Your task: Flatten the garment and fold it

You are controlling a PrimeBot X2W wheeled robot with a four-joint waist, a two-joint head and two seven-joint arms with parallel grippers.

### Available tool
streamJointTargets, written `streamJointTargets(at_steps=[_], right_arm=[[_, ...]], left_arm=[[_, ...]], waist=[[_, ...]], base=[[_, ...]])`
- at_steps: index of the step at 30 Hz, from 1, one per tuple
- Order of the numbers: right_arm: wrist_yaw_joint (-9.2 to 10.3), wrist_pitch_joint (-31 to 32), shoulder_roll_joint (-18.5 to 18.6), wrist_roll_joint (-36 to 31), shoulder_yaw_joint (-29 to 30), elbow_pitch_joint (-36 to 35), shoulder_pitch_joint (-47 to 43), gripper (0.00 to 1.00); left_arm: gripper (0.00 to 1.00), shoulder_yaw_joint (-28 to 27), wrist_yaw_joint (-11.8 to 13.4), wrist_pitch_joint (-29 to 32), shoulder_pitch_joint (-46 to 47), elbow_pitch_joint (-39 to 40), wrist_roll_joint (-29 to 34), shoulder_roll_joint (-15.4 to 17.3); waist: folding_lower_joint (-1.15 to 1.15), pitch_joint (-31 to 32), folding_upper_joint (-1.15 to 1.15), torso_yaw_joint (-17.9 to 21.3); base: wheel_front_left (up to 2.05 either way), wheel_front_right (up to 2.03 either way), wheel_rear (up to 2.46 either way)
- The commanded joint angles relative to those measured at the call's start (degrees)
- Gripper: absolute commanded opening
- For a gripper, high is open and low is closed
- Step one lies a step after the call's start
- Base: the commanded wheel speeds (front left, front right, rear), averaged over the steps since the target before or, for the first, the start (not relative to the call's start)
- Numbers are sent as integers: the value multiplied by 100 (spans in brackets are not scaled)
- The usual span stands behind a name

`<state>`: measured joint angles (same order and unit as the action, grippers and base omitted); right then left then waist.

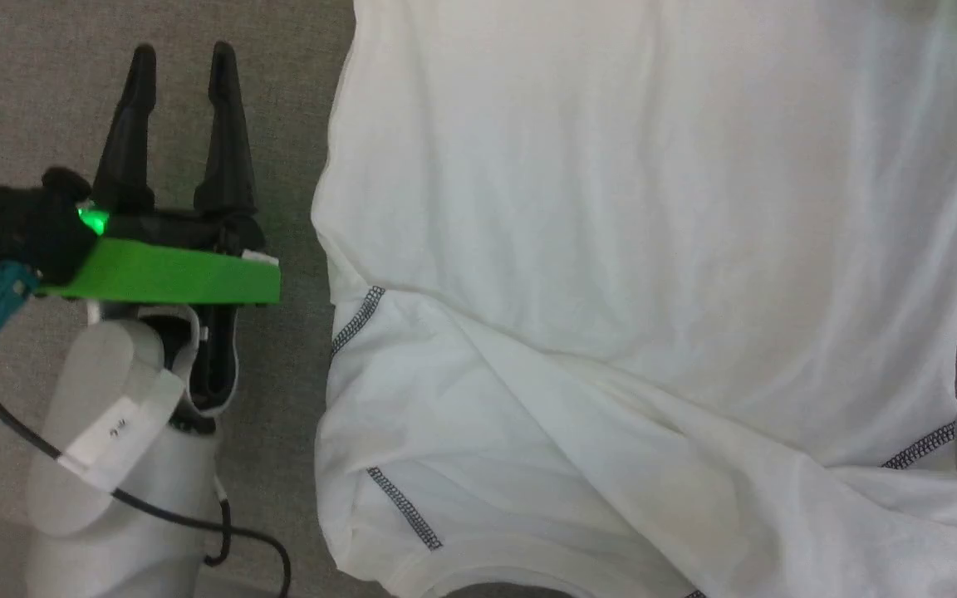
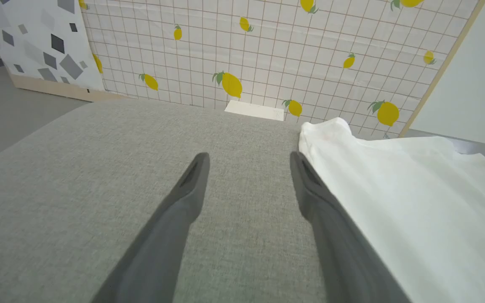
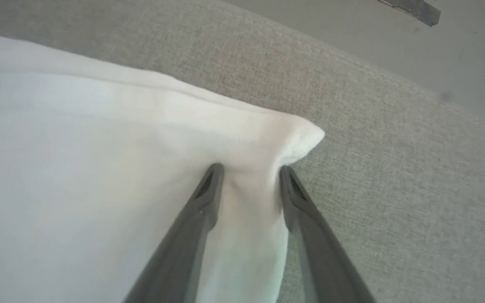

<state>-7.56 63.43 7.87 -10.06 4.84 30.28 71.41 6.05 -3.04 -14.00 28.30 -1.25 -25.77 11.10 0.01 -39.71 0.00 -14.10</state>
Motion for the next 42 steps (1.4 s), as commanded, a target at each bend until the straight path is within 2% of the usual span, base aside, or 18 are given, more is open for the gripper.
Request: streamJointTargets(at_steps=[1,6,9,14,16,20,24,28,29,30,31,33,35,42], right_arm=[[8,97,-38,53,-19,106,-193,0],[8,4,-150,337,-162,-162,-13,0],[8,-126,-189,493,-360,-255,98,0],[8,-241,-237,832,-726,-275,269,0],[8,-295,-240,969,-886,-276,322,0],[8,-365,-247,1228,-1140,-306,392,0],[8,-383,-166,1424,-1343,-386,427,0],[8,-385,-55,1560,-1433,-454,441,0],[8,-383,-30,1578,-1441,-463,446,0],[8,-380,-3,1593,-1446,-472,450,0],[8,-379,13,1602,-1448,-479,451,0],[8,-374,43,1615,-1448,-485,456,0],[8,-374,61,1619,-1455,-489,465,0],[8,-813,56,1539,-1328,-478,572,0]], left_arm=[[100,-3,-74,118,340,-14,-12,89],[100,86,-272,1139,1638,-313,-292,539],[100,239,-337,1911,2541,-750,-469,741],[100,583,-380,3342,3738,-1715,-678,933],[100,784,-380,4102,4097,-2151,-736,960],[100,1001,-180,5238,4520,-2691,-708,1059],[100,1100,34,5934,4648,-2926,-680,1162],[100,1024,208,6520,4517,-3030,-962,1100],[93,992,248,6669,4469,-3044,-1056,1076],[26,942,288,6803,4416,-3020,-1171,1045],[0,925,305,6892,4377,-2991,-1229,1039],[0,873,302,6970,4323,-2850,-1335,1044],[0,808,272,6750,4299,-2667,-1324,1091],[0,588,328,5198,4449,-2350,-780,1393]], waist=[[-1,-30,0,77],[-1,-92,0,354],[-1,-140,0,530],[-1,-240,0,818],[-1,-277,0,905],[-1,-392,0,1073],[-1,-540,0,1182],[-1,-651,0,1220],[-1,-671,0,1222],[-1,-689,0,1221],[-1,-700,0,1219],[-1,-724,0,1216],[-1,-741,0,1216],[-1,-653,0,1227]], base=[[0,0,0],[0,0,0],[0,0,0],[0,0,0],[0,0,0],[0,0,0],[0,0,0],[0,0,0],[0,0,0],[0,0,0],[0,0,0],[0,0,0],[0,0,0],[0,0,0]])
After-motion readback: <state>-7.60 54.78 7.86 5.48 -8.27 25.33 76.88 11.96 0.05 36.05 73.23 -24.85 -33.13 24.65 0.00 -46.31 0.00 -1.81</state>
